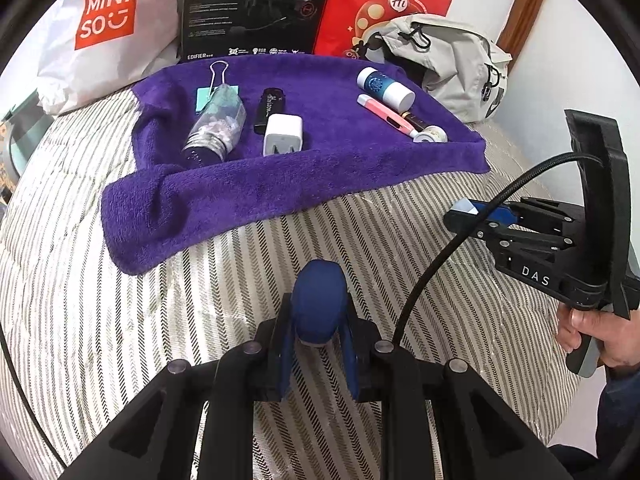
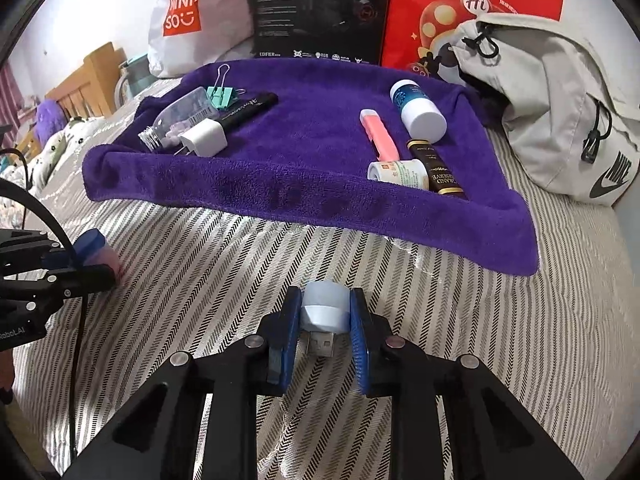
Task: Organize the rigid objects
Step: 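Set the USB lamp on the towel with the right tool while the left tool carries the container over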
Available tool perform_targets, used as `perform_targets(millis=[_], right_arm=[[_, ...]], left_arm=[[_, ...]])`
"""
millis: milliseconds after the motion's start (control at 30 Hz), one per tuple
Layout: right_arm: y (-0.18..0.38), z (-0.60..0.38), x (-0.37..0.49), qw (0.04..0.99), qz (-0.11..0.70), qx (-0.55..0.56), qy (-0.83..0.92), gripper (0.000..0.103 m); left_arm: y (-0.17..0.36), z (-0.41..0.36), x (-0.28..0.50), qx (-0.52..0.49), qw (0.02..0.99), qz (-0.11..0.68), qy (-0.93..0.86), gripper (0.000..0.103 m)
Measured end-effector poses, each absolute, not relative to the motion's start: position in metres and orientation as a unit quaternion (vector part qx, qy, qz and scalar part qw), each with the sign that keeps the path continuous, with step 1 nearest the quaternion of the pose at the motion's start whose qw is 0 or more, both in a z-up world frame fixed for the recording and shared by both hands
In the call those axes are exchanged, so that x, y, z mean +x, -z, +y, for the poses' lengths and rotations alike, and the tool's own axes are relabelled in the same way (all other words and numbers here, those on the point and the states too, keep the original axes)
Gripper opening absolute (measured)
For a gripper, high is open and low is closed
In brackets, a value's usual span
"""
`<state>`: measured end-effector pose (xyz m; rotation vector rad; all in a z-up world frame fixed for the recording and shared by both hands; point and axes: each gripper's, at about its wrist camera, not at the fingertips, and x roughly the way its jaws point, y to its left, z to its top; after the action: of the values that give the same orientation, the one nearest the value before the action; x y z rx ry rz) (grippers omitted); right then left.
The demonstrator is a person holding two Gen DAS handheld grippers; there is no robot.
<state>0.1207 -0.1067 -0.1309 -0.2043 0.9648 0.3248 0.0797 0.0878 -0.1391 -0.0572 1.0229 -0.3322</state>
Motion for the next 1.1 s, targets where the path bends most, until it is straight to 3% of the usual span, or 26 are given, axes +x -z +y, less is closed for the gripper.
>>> perform_targets(millis=[1100], right_arm=[[0.076,-0.133,0.13,0.858,0.451,-0.071,-0.235,0.024]], left_arm=[[0.088,0.092,0.117,-0.035,0.874,0.462,0.148,0.02]])
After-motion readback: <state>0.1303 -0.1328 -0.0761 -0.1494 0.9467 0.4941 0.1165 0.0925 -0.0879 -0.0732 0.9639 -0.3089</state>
